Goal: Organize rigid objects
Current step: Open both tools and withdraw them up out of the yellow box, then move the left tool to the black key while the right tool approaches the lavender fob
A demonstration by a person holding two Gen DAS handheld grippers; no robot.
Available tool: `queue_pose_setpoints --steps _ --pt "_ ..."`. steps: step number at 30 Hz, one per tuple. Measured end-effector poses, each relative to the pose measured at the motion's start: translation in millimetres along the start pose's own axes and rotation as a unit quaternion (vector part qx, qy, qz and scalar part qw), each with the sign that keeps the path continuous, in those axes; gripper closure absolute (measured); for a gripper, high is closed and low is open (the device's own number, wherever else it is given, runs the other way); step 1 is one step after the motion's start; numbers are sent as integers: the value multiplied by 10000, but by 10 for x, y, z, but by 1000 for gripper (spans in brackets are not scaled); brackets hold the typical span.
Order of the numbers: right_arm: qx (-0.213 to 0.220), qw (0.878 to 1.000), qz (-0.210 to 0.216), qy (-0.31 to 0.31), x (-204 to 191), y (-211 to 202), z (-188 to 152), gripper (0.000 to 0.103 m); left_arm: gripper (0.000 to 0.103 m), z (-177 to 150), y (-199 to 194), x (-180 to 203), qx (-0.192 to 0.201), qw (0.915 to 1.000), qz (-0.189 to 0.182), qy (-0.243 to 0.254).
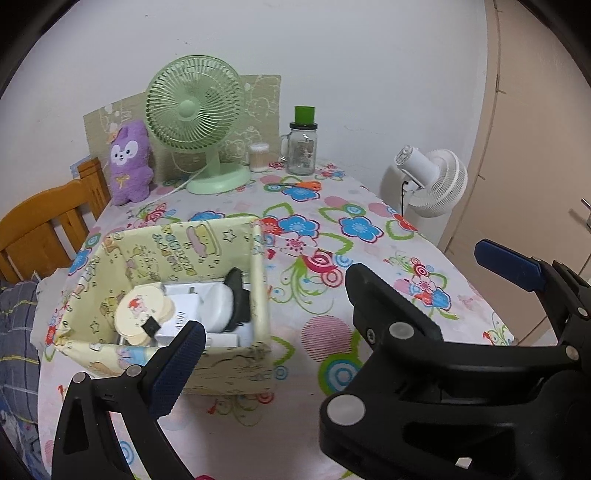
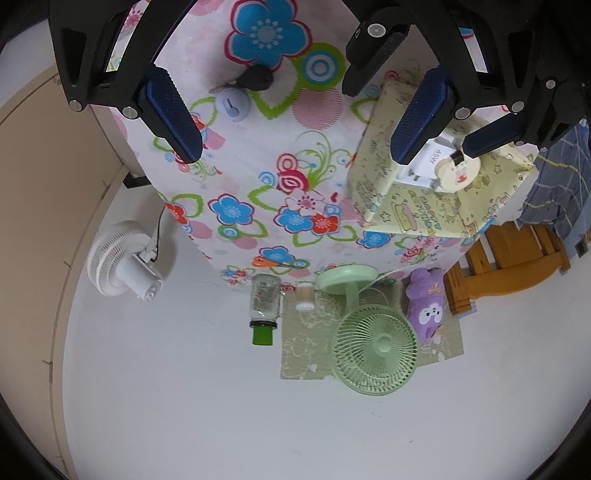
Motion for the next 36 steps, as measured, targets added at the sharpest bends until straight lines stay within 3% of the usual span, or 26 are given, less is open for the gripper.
queue_pose_setpoints --steps 12,19,36 --pt "-56 9998 -4 207 334 42 -74 0 3 27 98 291 80 9998 -5 167" --pt "-38 9998 -116 185 472 78 -118 0 12 2 211 442 -41 9997 -109 226" --pt "-256 9992 -230 219 740 314 -321 0 12 -123 486 637 -172 9992 -73 347"
Point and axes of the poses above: each gripper's, at about its wrist camera, not at the fingertips, and y roughly the way its jaws point, x to its right, z to its top, the point moved 7 cm from there along y, roughly the way its jaws point, and after that the axes turned 7 degrees about y, right-handed, at the moved point
